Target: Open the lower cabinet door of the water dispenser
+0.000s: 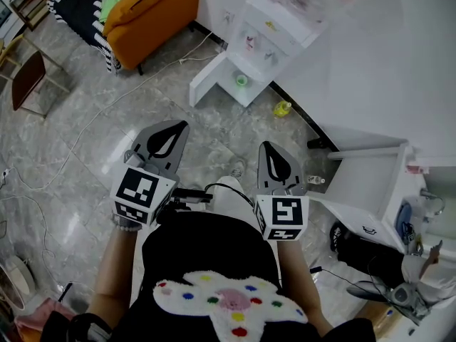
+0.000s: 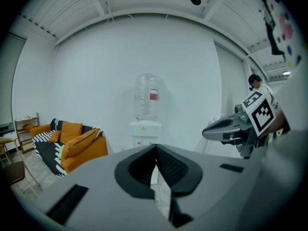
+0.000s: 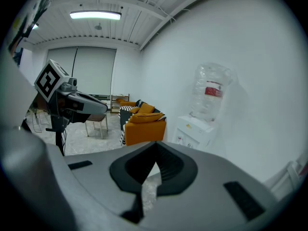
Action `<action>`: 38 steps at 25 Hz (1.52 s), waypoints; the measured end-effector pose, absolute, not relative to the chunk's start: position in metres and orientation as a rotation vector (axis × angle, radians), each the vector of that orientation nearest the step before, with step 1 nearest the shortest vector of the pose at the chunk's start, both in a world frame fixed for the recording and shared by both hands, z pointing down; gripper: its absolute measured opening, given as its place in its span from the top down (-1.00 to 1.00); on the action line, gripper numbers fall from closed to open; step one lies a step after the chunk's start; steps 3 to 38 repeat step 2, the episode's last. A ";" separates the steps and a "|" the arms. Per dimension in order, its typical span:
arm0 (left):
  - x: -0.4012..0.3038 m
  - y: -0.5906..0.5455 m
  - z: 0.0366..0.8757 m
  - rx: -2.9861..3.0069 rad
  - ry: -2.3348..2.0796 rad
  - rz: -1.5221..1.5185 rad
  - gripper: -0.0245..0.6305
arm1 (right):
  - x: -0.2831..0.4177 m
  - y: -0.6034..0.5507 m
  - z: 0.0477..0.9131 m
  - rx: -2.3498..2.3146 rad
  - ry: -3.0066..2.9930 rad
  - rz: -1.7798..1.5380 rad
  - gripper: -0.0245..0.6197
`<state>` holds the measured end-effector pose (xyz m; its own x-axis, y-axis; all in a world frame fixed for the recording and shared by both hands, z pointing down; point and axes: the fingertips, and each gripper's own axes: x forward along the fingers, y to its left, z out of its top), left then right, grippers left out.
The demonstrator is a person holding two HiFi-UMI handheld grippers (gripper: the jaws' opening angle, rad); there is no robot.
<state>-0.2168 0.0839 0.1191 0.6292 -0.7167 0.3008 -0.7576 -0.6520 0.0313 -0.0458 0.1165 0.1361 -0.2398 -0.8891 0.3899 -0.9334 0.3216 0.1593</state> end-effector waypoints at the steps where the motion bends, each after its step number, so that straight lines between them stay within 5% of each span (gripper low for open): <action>1: -0.217 0.083 0.119 2.695 -1.225 0.393 0.89 | -0.046 0.116 0.136 1.615 -2.184 0.148 0.91; 38: -0.216 0.082 0.119 2.697 -1.223 0.391 0.89 | -0.046 0.116 0.136 1.617 -2.183 0.148 0.91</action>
